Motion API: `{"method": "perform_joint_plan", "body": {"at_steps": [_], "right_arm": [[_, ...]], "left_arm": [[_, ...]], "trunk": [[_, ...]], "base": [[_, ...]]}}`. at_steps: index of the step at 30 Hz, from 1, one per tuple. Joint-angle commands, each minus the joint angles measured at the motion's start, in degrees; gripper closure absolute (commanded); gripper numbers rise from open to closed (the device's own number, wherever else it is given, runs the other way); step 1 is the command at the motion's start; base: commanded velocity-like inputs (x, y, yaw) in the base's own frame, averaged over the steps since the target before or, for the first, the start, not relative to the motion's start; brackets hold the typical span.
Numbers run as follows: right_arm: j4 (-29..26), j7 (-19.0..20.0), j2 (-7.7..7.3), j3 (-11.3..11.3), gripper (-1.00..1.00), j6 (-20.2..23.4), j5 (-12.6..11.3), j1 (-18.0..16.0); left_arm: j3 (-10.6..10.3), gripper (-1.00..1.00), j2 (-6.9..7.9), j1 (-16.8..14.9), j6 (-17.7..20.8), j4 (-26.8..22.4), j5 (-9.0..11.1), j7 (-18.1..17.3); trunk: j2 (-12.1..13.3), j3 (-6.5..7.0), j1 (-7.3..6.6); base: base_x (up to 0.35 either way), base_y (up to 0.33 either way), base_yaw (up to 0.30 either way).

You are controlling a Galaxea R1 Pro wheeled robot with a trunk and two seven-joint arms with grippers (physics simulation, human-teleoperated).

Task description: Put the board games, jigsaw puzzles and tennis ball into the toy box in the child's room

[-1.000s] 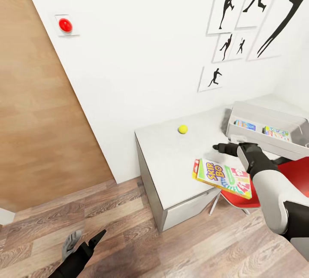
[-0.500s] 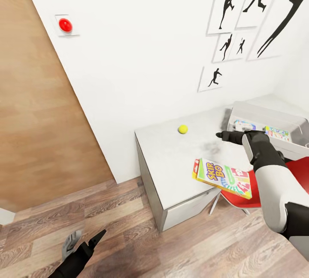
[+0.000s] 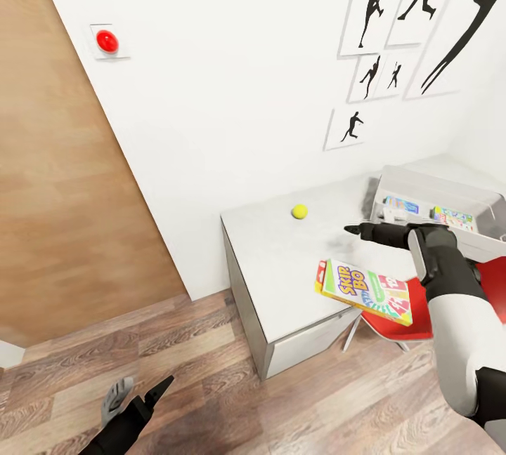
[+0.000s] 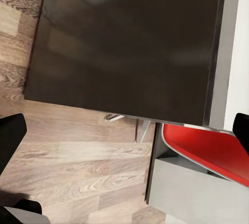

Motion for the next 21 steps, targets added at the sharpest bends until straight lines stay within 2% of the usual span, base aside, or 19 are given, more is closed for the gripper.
{"method": "perform_joint_plan", "body": {"at_steps": [1, 3, 6, 9, 11, 12, 14, 15, 17, 18, 20, 21], "right_arm": [[-0.08, 0.56, 0.02, -0.13, -1.00, 0.22, 0.51, -0.02], [-2.00, 3.89, -0.60, -0.19, -1.00, 1.48, 0.47, 1.98], [-4.12, 6.05, -1.36, -0.23, -1.00, 3.11, 0.43, 3.65], [-5.41, 6.89, -1.82, -0.27, -1.00, 4.43, 0.41, 4.43], [-8.44, 8.11, -3.07, -0.32, -1.00, 8.37, 0.31, 6.47], [-8.44, 8.11, -3.07, -0.32, -1.00, 8.37, 0.31, 6.47], [-12.22, 9.06, -4.88, -0.53, -1.00, 12.04, -0.03, 9.20], [-12.22, 9.06, -4.88, -0.53, -1.00, 12.04, -0.03, 9.20], [-16.66, 10.68, -6.98, -1.46, -1.00, 14.17, -1.28, 12.40], [-16.66, 10.68, -6.98, -1.46, -1.00, 14.17, -1.28, 12.40], [-20.89, 13.78, -9.05, -3.28, -1.00, 15.28, -3.75, 15.65], [-20.89, 13.78, -9.05, -3.28, -1.00, 15.28, -3.75, 15.65]], "left_arm": [[0.08, -1.00, -0.01, -0.01, 0.43, -0.05, 0.38, -0.02], [0.08, -1.00, 0.00, -0.01, 0.47, -0.05, 0.42, -0.05], [0.08, -1.00, -0.01, -0.01, 0.49, -0.05, 0.44, -0.07], [0.08, -1.00, -0.02, -0.01, 0.49, -0.05, 0.45, -0.08], [0.08, -1.00, -0.04, -0.01, 0.50, -0.05, 0.46, -0.09], [0.08, -1.00, -0.04, -0.01, 0.50, -0.05, 0.46, -0.09], [0.08, -1.00, -0.02, -0.01, 0.51, -0.05, 0.44, -0.06], [0.08, -1.00, -0.02, -0.01, 0.51, -0.05, 0.44, -0.06], [0.08, -1.00, 0.00, -0.01, 0.51, -0.05, 0.42, -0.04], [0.08, -1.00, 0.00, -0.01, 0.51, -0.05, 0.42, -0.04], [0.08, -1.00, 0.00, -0.01, 0.52, -0.05, 0.42, -0.03], [0.08, -1.00, 0.00, -0.01, 0.52, -0.05, 0.42, -0.03]], "trunk": [[-0.10, -0.08, 0.04], [-0.10, -0.08, 0.04], [-0.10, -0.08, 0.04], [-0.10, -0.08, 0.04], [-0.10, -0.08, 0.04], [-0.10, -0.08, 0.04], [-0.10, -0.09, 0.04], [-0.10, -0.10, 0.04], [-0.10, -0.14, 0.04], [-0.10, -0.16, 0.04], [-0.10, -0.22, 0.04], [-0.10, -0.25, 0.04]], "base": [[0.000, 0.000, 0.000], [0.000, 0.000, 0.000], [0.000, 0.000, 0.000], [0.000, 0.000, 0.000], [0.000, 0.000, 0.000], [0.000, 0.000, 0.000], [0.000, 0.000, -0.021], [0.000, 0.000, -0.032], [0.000, 0.000, -0.083], [0.000, 0.000, -0.100], [0.000, 0.000, -0.139], [0.000, 0.000, -0.150]]}}
